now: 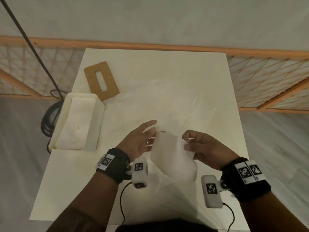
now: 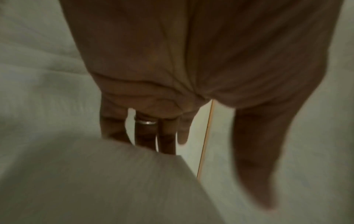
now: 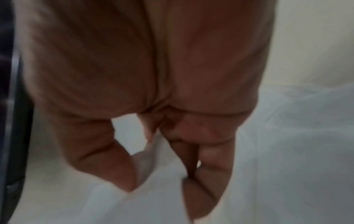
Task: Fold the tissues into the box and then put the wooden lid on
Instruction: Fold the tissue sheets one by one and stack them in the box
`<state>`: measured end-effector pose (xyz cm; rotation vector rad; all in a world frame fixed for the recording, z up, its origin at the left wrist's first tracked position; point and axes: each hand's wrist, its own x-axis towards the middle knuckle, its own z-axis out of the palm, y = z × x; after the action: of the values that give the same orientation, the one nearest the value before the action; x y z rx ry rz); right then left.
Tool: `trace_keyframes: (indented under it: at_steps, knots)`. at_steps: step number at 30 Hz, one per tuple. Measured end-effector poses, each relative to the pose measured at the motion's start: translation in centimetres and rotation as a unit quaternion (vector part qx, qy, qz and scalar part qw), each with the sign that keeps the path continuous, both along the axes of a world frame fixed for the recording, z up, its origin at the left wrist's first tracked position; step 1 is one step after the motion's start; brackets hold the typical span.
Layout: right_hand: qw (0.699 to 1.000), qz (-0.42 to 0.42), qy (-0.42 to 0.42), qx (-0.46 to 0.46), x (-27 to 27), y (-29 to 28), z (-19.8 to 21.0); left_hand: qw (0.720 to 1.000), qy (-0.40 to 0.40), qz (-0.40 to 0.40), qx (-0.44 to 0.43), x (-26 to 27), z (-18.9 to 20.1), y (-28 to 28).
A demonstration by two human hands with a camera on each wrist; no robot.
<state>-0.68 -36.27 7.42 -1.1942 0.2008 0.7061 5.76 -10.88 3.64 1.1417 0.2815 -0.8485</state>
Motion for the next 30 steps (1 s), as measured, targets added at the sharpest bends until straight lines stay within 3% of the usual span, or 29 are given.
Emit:
trace_keyframes:
  at_steps: [5, 9, 12, 15, 19, 22, 24, 27, 30]
  knots:
    - [0.979, -0.061, 0.043, -0.190, -1.6, -1.2, -3.9, 0.982, -0.109, -0.012, 0.157, -2.4, -1.9, 2.5]
    - [0.938, -0.082, 0.005, -0.337, -2.4, -0.4, -6.8, 0.912, -0.203, -0.047, 0.353, -4.5, -4.1, 3.6]
    - [0.891, -0.090, -0.049, -0.441, -1.7, 0.6, -8.1, 0.875, -0.249, -0.039, 0.413, -5.0, -5.0, 2.9]
    - [0.877, -0.084, -0.068, -0.468, -1.0, 1.1, -9.2, 0.856, -0.273, -0.054, 0.437, -4.7, -6.1, 2.3]
    - [0.830, -0.049, -0.076, -0.550, -0.1, 1.0, -10.0, 0.770, -0.353, -0.160, 0.507, -4.3, -7.3, 1.6]
    - [0.781, -0.112, -0.013, -0.615, 1.5, -0.1, -9.6, 0.700, -0.390, -0.239, 0.549, -3.9, -7.0, 1.3]
    - [0.769, -0.142, 0.044, -0.622, 2.9, -0.9, -9.3, 0.671, -0.393, -0.274, 0.566, -3.6, -6.6, 1.1]
    - [0.791, -0.160, 0.100, -0.583, 4.8, -2.1, -8.9, 0.663, -0.371, -0.300, 0.577, -3.1, -5.9, 0.7]
    - [0.799, -0.175, 0.121, -0.562, 5.7, -3.6, -8.8, 0.685, -0.345, -0.309, 0.563, -2.7, -5.3, 0.3]
